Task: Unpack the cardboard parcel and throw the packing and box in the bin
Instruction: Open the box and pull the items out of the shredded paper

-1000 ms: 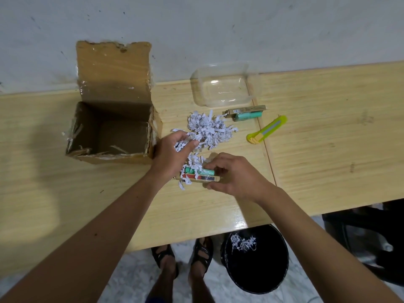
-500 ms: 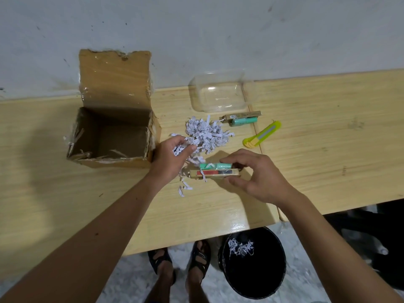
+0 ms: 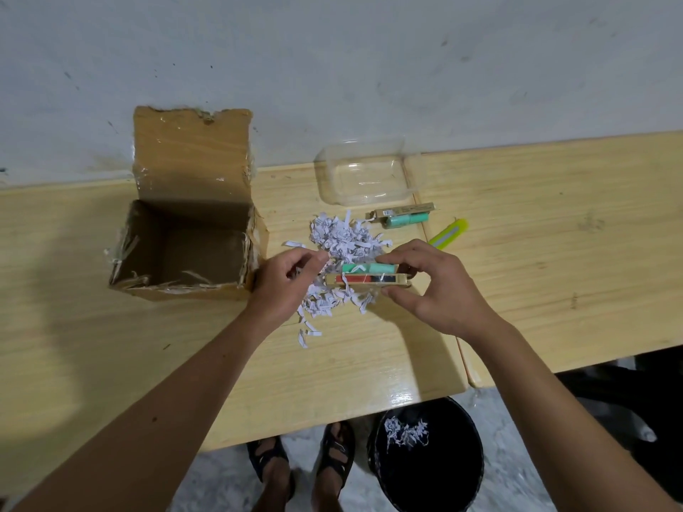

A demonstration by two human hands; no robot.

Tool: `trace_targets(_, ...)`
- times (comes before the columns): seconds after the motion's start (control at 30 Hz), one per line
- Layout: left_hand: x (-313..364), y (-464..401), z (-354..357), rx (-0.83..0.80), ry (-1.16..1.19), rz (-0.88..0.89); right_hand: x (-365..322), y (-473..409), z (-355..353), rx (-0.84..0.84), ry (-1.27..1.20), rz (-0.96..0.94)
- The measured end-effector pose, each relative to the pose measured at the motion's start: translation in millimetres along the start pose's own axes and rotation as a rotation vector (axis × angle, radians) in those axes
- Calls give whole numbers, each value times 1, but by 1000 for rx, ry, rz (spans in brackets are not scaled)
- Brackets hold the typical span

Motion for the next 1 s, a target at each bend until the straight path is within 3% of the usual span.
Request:
trace_targets(0.23, 6, 2, 2, -10, 38, 26, 21, -16, 12, 71, 5, 71)
trace_targets(0.5, 3, 2, 2, -14, 1, -26, 25, -20, 26, -15, -32, 80)
trace_targets(1.0, 3, 0, 1, -17, 56, 0, 34, -13, 28, -24, -59, 104)
Point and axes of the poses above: each hand's wrist, its own y-axis away from the middle knuckle, its own z-axis out of the palm, x = y × z, the point moved 7 cm from there along -y, towards the middle knuckle, and after that the axes turned 15 degrees about -x, right-handed, at the moved point
